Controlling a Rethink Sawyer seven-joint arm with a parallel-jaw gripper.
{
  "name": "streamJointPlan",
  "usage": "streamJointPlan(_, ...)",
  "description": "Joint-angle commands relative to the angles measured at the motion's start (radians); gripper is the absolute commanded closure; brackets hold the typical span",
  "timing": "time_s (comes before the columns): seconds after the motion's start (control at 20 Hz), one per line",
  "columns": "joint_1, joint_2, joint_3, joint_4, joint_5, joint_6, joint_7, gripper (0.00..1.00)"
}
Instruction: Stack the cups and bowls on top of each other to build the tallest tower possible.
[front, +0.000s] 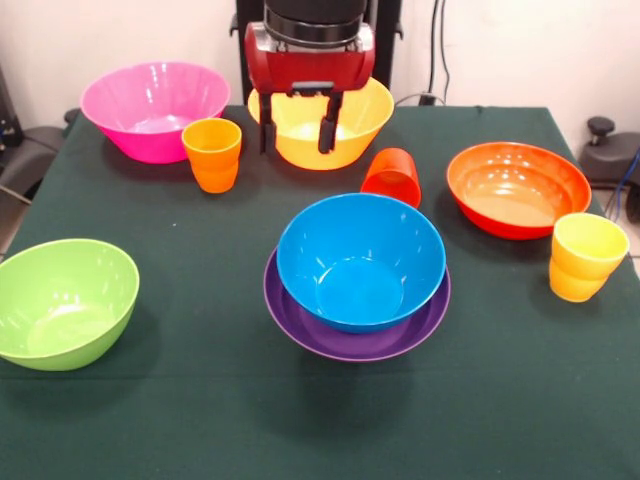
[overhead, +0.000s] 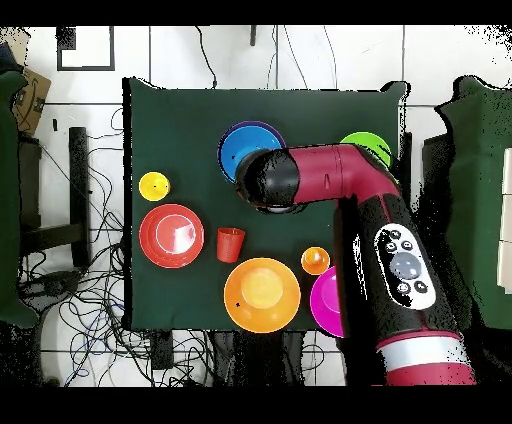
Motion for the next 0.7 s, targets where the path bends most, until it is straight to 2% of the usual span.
streamJointPlan(0.05, -0.016, -0.041, 0.037, 0.071, -0.090, 0.157, -0.300, 0.00)
streamJointPlan(0.25, -0.017, -0.071, 0.051, 0.105, -0.113, 0.201, -0.338, 0.00)
streamJointPlan(0.45, -0.021, -0.042, 0.066, 0.088, -0.132, 0.228, -0.346, 0.00)
streamJointPlan(0.7, -0.021, -0.047, 0.075, 0.107, -0.155, 0.243, -0.344, 0.00)
